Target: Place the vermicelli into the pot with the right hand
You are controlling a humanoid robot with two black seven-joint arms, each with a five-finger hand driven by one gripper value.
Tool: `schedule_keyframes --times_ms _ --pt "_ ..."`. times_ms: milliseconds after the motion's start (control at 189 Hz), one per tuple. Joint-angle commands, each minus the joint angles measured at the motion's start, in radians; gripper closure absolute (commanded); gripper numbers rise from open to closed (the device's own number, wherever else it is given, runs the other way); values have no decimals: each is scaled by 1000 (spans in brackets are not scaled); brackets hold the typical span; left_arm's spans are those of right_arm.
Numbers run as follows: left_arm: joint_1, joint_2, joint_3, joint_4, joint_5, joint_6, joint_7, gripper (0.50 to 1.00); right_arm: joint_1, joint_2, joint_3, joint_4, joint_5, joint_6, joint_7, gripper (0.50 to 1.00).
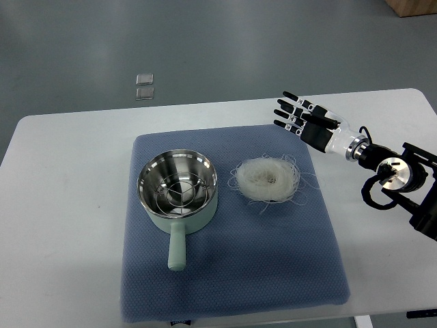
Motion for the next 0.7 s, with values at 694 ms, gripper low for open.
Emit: schedule_keyframes --times_ms 694 --pt "-6 0 2 12 0 7 -1 500 10 -17 10 0 -133 18 26 572"
